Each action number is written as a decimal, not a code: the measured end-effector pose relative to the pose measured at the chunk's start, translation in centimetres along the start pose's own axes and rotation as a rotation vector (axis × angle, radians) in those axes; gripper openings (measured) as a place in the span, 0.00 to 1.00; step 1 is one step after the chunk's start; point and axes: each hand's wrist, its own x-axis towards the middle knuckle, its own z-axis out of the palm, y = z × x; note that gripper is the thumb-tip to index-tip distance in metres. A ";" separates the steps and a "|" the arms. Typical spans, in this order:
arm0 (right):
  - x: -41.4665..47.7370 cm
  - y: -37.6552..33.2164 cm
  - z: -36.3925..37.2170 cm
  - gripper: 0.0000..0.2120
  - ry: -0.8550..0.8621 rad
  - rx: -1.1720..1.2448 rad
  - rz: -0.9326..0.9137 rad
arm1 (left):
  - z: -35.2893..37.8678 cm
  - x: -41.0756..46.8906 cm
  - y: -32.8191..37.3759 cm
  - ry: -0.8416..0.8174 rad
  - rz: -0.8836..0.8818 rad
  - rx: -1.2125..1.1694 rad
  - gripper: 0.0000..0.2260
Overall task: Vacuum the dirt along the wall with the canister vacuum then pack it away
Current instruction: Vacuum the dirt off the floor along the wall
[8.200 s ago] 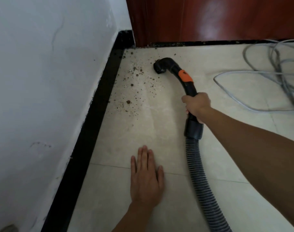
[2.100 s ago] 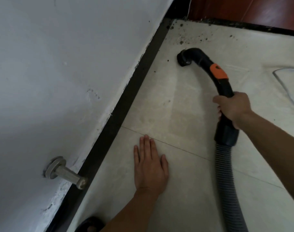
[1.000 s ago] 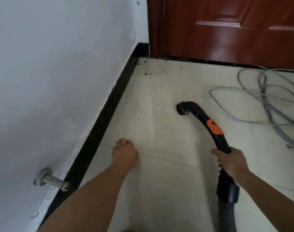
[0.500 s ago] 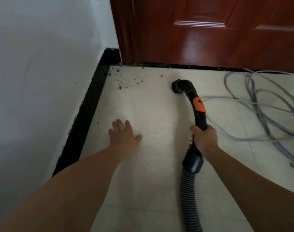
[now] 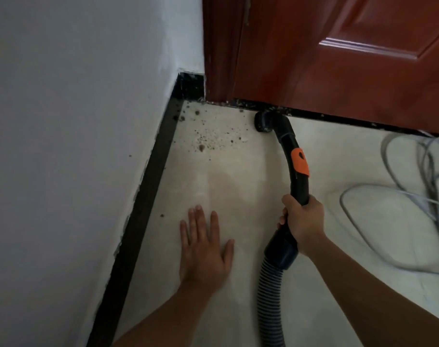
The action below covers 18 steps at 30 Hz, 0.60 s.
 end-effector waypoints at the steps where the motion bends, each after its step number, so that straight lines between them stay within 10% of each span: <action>1: 0.2 -0.2 0.5 0.04 -0.008 -0.010 -0.006 | 0.0 0.0 0.0 -0.002 -0.001 0.002 0.32; 18: 2.3 -4.2 8.8 0.05 -0.236 -0.216 -0.197 | 0.5 0.1 -0.2 0.080 -0.021 -0.051 0.31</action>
